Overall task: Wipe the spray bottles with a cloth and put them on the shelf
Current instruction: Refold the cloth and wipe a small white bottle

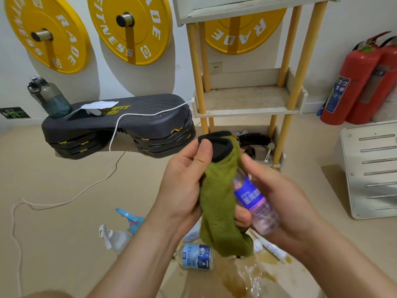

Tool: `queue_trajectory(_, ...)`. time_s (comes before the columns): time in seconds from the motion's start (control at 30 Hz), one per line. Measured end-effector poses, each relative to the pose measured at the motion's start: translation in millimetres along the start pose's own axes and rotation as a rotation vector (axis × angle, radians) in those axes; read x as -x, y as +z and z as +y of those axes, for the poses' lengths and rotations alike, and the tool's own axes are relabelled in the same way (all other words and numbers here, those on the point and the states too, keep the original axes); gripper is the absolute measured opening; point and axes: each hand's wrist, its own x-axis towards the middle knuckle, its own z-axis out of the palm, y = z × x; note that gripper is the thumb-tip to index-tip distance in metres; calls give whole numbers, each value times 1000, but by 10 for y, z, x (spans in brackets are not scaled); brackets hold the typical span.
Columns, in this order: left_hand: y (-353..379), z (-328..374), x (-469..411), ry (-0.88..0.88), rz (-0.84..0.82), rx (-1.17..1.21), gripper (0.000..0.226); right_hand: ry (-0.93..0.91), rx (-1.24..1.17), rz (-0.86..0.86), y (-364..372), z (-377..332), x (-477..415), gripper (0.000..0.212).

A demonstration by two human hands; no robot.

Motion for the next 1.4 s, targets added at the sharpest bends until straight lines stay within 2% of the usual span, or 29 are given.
queue_trajectory(0.07, -39, -20, -11, 16, -24, -12, 26, -36, 95, 99, 39, -48, 18, 26)
queue_trajectory(0.1, -53, -30, -12, 30, 8, -52, 26, -74, 198, 144, 59, -79, 31, 25)
queue_trajectory(0.17, -61, -54, -7, 80, 110, -185, 25, -160, 429, 215, 73, -103, 43, 37)
queue_trajectory(0.23, -70, -72, -5, 113, 199, -256, 22, -265, 609, 288, 61, -58, 16, 37)
queue_trajectory(0.3, -74, -65, -15, 54, 213, -180, 23, -381, 704, 357, 68, -8, 2, 28)
queue_trajectory(0.4, -49, -28, -5, -80, 103, -63, 32, -520, 886, 464, 79, 15, 13, 28)
queue_trajectory(0.47, -44, -33, 12, -59, 50, -226, 40, -539, 872, 494, 96, 5, 37, 32)
queue_trajectory(0.57, -117, -32, -39, 176, 30, -747, 37, -493, 806, 493, 70, -1, 38, 28)
queue_trajectory(0.6, -142, -22, -54, 235, 33, -849, 37, -482, 760, 481, 44, 11, 27, 26)
queue_trajectory(0.63, -148, -28, -54, 254, 35, -851, 39, -494, 729, 475, 42, 21, 16, 25)
queue_trajectory(0.77, 73, -111, 38, 94, 38, -302, 41, -667, 788, 536, 49, 147, -66, 14)
queue_trajectory(0.83, 201, -166, 76, 52, 52, -169, 39, -767, 882, 597, 38, 186, -107, 17)
queue_trajectory(0.93, 238, -237, 115, 21, 18, -148, 35, -770, 881, 644, -21, 112, -149, 19)
queue_trajectory(1.03, 194, -250, 153, -13, -34, -231, 32, -595, 545, 638, -69, -86, -160, 17)
queue_trajectory(1.17, 140, -252, 162, 81, -61, -350, 25, -382, 85, 426, -34, -127, -127, 28)
queue_trajectory(1.2, 136, -248, 154, 107, -39, -334, 30, -347, 28, 361, 2, -98, -112, 31)
queue_trajectory(1.3, 142, -219, 106, 128, 21, -216, 47, -344, 32, 258, 47, 18, -107, 38)
queue_trajectory(1.4, 183, -162, 63, 36, 70, -48, 44, -453, 411, 365, 24, 97, -144, 32)
